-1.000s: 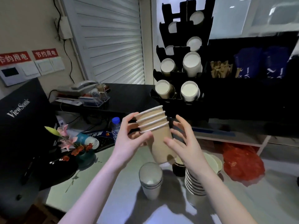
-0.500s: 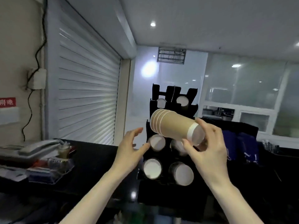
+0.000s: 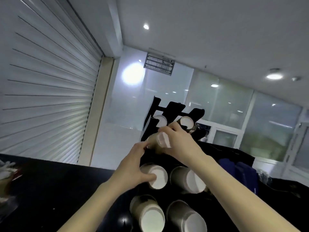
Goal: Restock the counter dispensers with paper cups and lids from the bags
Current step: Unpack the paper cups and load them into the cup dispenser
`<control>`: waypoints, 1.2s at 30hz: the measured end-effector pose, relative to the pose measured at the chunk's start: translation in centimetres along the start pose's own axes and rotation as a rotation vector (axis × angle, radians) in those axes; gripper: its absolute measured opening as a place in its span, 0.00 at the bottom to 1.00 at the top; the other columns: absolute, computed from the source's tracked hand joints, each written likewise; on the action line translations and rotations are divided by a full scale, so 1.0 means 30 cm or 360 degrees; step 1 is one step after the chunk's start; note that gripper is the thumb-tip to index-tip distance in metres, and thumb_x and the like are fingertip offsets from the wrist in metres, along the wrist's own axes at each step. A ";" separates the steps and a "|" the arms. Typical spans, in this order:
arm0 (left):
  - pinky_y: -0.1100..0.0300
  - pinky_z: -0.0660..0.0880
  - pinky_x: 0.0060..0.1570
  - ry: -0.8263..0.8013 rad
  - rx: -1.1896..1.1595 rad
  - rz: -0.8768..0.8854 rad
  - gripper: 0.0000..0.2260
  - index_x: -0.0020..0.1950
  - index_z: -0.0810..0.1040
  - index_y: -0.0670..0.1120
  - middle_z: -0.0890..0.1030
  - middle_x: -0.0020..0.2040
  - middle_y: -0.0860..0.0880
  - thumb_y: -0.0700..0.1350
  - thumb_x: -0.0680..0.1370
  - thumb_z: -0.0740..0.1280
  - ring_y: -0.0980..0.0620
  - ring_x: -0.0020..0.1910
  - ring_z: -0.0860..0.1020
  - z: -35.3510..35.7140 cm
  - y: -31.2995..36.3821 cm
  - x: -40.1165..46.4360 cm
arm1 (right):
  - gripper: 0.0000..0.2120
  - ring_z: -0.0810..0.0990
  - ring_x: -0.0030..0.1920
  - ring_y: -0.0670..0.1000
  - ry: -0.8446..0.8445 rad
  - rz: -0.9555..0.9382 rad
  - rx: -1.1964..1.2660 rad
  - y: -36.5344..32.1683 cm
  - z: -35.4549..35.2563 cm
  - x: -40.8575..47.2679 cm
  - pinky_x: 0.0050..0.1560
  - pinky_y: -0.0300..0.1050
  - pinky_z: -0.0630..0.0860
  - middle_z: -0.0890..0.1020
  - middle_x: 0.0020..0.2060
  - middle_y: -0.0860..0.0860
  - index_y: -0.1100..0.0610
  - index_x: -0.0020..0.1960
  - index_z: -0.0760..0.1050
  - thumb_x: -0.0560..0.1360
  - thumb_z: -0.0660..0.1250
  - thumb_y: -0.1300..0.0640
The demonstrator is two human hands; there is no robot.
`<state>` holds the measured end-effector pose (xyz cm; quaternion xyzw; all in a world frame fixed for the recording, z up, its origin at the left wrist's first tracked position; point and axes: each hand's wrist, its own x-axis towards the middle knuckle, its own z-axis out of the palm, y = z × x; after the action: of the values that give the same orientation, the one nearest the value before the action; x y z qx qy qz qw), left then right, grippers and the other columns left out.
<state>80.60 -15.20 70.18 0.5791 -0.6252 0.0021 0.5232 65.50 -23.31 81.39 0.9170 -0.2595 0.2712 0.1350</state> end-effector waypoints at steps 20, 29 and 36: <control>0.68 0.66 0.62 0.0378 -0.0149 -0.0149 0.26 0.70 0.69 0.57 0.71 0.66 0.65 0.46 0.75 0.72 0.67 0.65 0.68 0.043 0.120 -0.327 | 0.17 0.72 0.60 0.47 0.0091 0.0080 0.0425 -0.084 0.026 -0.450 0.57 0.45 0.72 0.74 0.60 0.46 0.50 0.64 0.74 0.76 0.66 0.51; 0.53 0.72 0.64 -0.0018 -0.0386 -0.0852 0.22 0.54 0.78 0.63 0.81 0.57 0.60 0.66 0.62 0.72 0.61 0.60 0.77 0.277 0.174 -1.123 | 0.12 0.76 0.56 0.40 -0.0509 0.0042 0.1036 -0.237 0.109 -1.079 0.59 0.39 0.72 0.80 0.53 0.42 0.47 0.58 0.78 0.76 0.65 0.50; 0.69 0.60 0.66 -0.0633 0.0035 -0.1017 0.29 0.59 0.75 0.62 0.58 0.69 0.64 0.57 0.59 0.76 0.66 0.69 0.62 0.372 0.271 -1.432 | 0.19 0.73 0.62 0.47 -0.0865 0.0045 0.1081 -0.323 0.217 -1.391 0.64 0.41 0.67 0.76 0.61 0.48 0.50 0.66 0.73 0.75 0.65 0.51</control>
<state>58.04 11.70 41.82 0.7397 -0.5021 -0.2671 0.3597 43.64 -1.00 51.36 0.9438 -0.1942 0.0916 -0.2511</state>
